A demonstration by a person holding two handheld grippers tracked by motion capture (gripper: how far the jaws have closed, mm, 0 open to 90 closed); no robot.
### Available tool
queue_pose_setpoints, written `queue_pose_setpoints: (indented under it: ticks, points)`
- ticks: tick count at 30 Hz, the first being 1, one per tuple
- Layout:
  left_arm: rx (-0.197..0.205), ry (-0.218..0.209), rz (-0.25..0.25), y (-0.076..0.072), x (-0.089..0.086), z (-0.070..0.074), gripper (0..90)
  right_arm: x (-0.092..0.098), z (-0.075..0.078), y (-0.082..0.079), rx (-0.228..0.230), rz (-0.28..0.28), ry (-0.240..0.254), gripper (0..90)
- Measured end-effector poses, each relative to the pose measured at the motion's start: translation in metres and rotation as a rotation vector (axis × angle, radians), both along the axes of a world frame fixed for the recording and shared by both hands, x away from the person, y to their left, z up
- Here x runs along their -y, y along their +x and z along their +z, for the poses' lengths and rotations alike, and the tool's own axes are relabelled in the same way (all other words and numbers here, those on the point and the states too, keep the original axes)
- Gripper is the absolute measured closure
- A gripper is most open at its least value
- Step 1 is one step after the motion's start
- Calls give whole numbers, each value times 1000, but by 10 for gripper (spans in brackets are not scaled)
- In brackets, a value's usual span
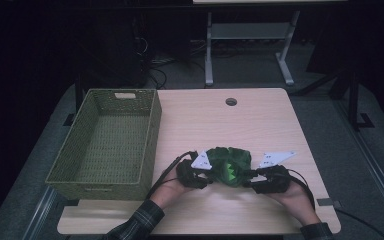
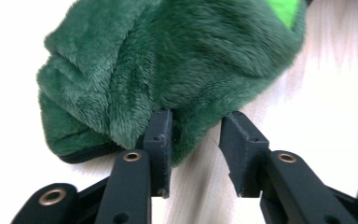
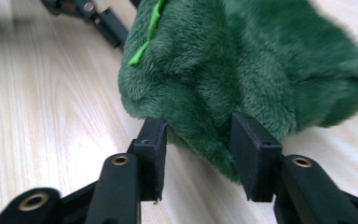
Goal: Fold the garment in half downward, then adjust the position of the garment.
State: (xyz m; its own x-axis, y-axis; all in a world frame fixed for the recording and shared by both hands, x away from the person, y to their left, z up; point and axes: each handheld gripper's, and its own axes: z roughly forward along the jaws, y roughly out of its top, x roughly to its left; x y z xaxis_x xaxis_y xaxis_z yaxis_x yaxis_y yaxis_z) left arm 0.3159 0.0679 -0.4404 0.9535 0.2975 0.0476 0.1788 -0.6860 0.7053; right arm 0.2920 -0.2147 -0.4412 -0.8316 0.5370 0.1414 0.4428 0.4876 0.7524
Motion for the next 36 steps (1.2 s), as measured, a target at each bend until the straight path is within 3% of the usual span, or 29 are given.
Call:
queue_pose_setpoints:
  ticks: [8, 12, 16, 19, 23, 31, 36]
  points:
    - [0, -36, 12, -10, -18, 18, 563, 13, 14, -10, 32, 6, 25, 517]
    - [10, -74, 29, -8, -20, 27, 683, 19, 24, -11, 52, 2, 42, 537]
    - [3, -92, 28, 0, -11, 33, 803, 19, 31, -3, 57, -13, 62, 686]
    - [-8, -87, 22, 7, -3, 35, 885, 16, 33, 9, 73, -37, 33, 812]
    - [-28, -91, 24, 9, 7, 40, 897, 14, 37, 31, 86, -67, 27, 894]
    - [-68, -121, 19, 9, 20, 48, 897, 4, 46, 82, 71, -97, -3, 897]
    - [-81, -111, -2, 3, 28, 47, 897, -8, 42, 109, 25, -99, -48, 897]
